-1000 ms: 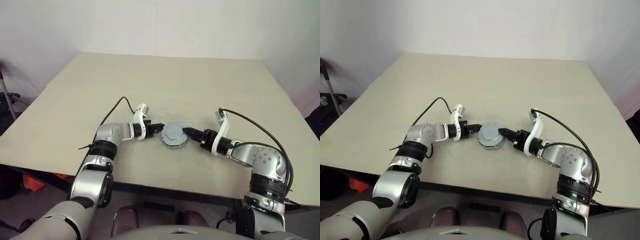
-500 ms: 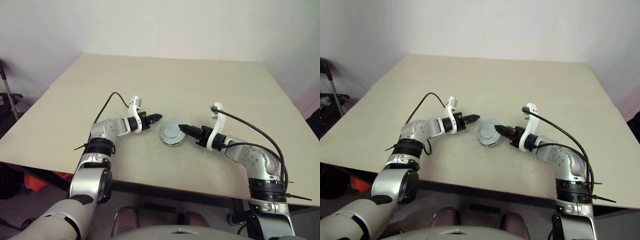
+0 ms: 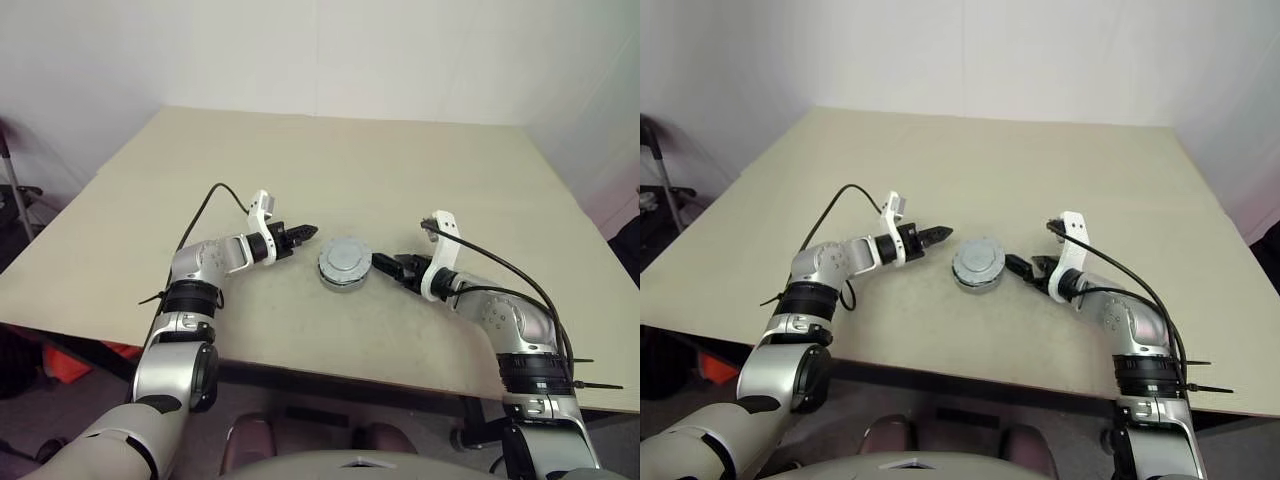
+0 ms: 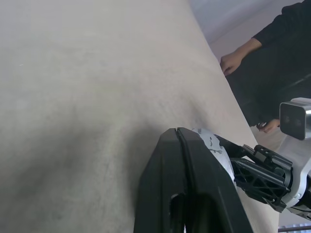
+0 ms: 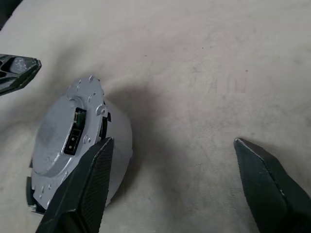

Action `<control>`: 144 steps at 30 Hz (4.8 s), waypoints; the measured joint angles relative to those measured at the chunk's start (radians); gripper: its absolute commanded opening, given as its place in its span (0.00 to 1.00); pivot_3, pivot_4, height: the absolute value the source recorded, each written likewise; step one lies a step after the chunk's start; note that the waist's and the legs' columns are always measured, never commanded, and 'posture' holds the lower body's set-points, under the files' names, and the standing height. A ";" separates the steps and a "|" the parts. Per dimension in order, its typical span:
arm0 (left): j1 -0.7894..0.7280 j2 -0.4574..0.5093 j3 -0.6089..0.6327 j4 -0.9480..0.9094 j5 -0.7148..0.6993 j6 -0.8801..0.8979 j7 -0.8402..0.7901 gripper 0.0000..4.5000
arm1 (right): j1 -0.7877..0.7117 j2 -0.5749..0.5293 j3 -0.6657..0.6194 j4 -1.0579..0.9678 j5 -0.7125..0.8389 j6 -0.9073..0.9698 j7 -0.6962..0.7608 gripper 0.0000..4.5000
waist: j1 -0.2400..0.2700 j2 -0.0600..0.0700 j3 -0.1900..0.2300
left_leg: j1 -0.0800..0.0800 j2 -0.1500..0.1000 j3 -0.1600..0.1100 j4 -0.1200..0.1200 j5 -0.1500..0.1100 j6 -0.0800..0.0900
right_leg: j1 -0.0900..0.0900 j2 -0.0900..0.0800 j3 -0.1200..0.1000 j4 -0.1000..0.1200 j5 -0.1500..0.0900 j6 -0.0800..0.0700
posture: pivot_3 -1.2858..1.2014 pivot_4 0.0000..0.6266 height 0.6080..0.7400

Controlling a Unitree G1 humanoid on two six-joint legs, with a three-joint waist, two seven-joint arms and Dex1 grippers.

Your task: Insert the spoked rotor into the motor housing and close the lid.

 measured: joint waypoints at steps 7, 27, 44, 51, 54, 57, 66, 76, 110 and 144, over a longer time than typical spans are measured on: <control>0.002 0.002 0.002 -0.002 -0.001 -0.001 0.000 0.00 | 0.021 0.011 0.036 -0.003 -0.134 -0.196 -0.008 0.96 | 0.001 0.001 0.001 | -0.016 0.000 0.000 0.001 0.001 0.001 | -0.020 0.001 0.000 0.002 0.004 -0.005 | 0.52 0.00 1.00; 0.128 0.126 -0.017 -0.196 0.008 -0.123 -0.057 0.00 | -0.005 0.009 0.228 -0.127 -0.301 -0.344 0.116 0.96 | 0.000 0.002 0.001 | -0.020 0.001 -0.001 0.008 -0.001 0.007 | -0.021 0.001 -0.001 0.005 0.004 -0.006 | 0.52 0.00 1.00; 0.160 0.118 -0.046 -0.215 0.008 -0.143 -0.022 0.00 | 0.032 0.001 0.269 -0.109 -0.367 -0.368 0.165 0.96 | -0.001 0.002 0.001 | -0.014 0.001 -0.001 0.014 0.002 0.003 | -0.021 0.001 0.002 0.019 0.004 -0.007 | 0.52 0.00 1.00; 0.169 0.117 -0.047 -0.213 0.008 -0.151 -0.011 0.00 | 0.018 0.014 0.278 -0.092 -0.379 -0.371 0.179 0.96 | -0.002 0.001 0.001 | -0.015 0.001 -0.001 0.014 0.002 0.004 | -0.022 0.001 0.002 0.019 0.004 -0.007 | 0.52 0.00 1.00; 0.172 0.117 -0.048 -0.212 0.008 -0.151 -0.005 0.00 | 0.000 0.027 0.280 -0.071 -0.380 -0.371 0.185 0.98 | -0.002 0.002 0.001 | -0.015 0.001 -0.001 0.014 0.002 0.004 | -0.022 0.001 0.002 0.019 0.004 -0.007 | 0.52 0.00 1.00; 0.172 0.117 -0.048 -0.211 0.008 -0.152 -0.002 0.00 | -0.011 0.038 0.286 -0.058 -0.383 -0.375 0.186 0.98 | -0.002 0.001 0.001 | -0.015 0.001 -0.001 0.014 0.002 0.004 | -0.022 0.001 0.002 0.019 0.004 -0.007 | 0.52 0.00 1.00; 0.172 0.124 -0.048 -0.203 0.009 -0.153 0.006 0.00 | -0.013 0.038 0.289 -0.050 -0.404 -0.393 0.192 0.90 | -0.001 0.002 0.001 | -0.016 0.001 -0.001 0.014 0.002 0.004 | -0.022 0.001 0.002 0.019 0.004 -0.007 | 0.52 0.00 1.00; 0.168 0.126 -0.048 -0.185 0.012 -0.162 0.010 0.00 | 0.003 0.018 0.288 -0.068 -0.415 -0.402 0.194 0.86 | -0.001 0.002 0.001 | -0.016 0.001 -0.001 0.014 0.002 0.004 | -0.022 0.001 0.002 0.019 0.004 -0.007 | 0.52 0.00 1.00; 0.149 0.126 -0.049 -0.154 0.029 -0.165 0.014 0.00 | -0.004 0.031 0.259 -0.070 -0.372 -0.395 0.215 0.39 | -0.001 0.001 0.001 | -0.016 0.001 -0.001 0.015 0.002 0.004 | -0.022 0.001 0.002 0.019 0.004 -0.007 | 0.52 0.00 1.00; 0.149 0.128 -0.048 -0.150 0.030 -0.165 0.024 0.00 | -0.038 0.052 0.291 0.024 -0.423 -0.466 0.221 0.78 | -0.002 0.001 0.001 | -0.016 0.001 -0.001 0.016 0.002 0.004 | -0.022 0.001 0.002 0.020 0.004 -0.007 | 0.52 0.00 1.00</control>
